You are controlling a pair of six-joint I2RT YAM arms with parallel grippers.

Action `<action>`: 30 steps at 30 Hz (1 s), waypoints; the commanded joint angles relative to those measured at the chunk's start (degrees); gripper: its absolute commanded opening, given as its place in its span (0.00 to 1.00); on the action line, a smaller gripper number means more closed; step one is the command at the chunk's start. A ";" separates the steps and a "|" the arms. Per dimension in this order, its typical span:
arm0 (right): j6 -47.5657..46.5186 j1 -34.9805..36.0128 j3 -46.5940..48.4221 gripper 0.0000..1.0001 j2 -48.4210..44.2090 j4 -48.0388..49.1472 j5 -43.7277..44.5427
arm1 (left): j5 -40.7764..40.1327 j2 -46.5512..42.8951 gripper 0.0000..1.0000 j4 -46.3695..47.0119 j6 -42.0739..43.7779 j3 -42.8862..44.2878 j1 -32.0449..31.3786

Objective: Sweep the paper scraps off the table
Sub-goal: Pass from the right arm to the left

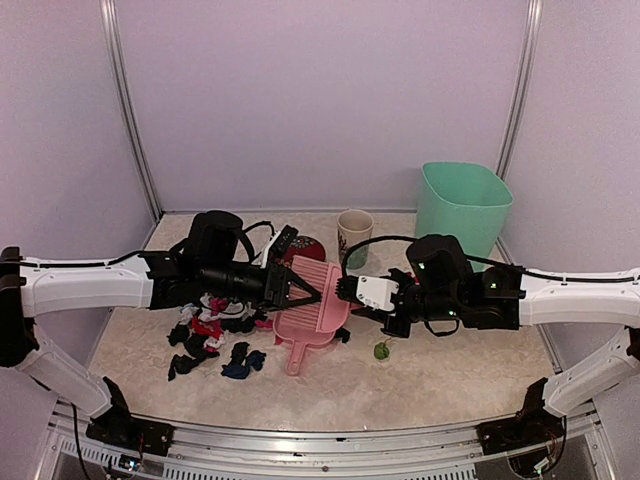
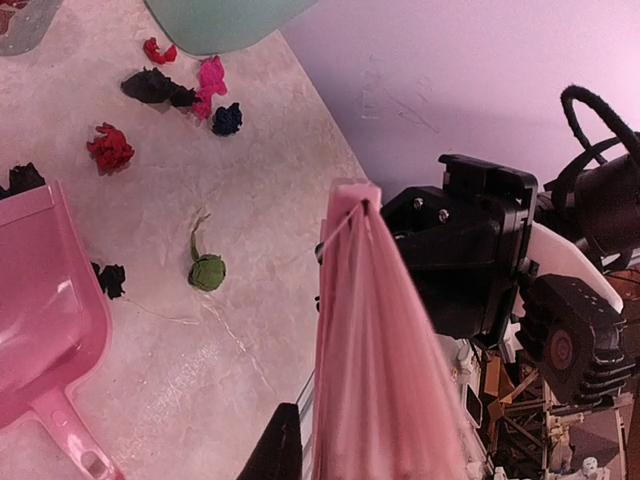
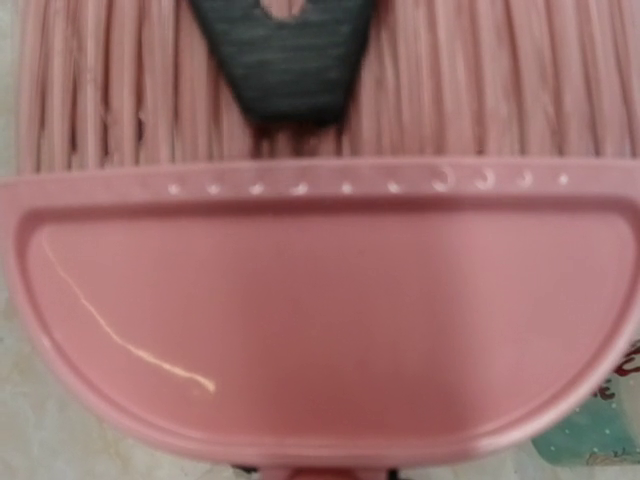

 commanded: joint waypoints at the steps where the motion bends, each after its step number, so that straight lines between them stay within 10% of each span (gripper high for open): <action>1: 0.82 0.74 -0.58 0.00 -1.55 1.99 -1.25 | -0.02 -0.69 0.13 2.48 0.16 -0.77 0.21; 8: 2.32 0.75 -0.92 0.01 -2.21 2.22 -1.76 | -0.63 -1.04 0.00 3.38 -0.23 -0.75 0.22; 14: 5.03 0.54 -2.06 0.50 -4.37 2.92 0.31 | -1.18 -2.21 0.00 3.38 -0.14 -1.42 0.92; 19: 9.50 -2.50 -3.07 0.72 -8.14 0.76 -3.97 | -1.28 -4.35 0.00 5.72 -1.02 -3.97 2.96; 30: 29.99 -13.19 -5.06 0.77 -10.76 3.15 -19.80 | 0.12 -11.57 0.00 18.51 -2.42 -11.94 5.26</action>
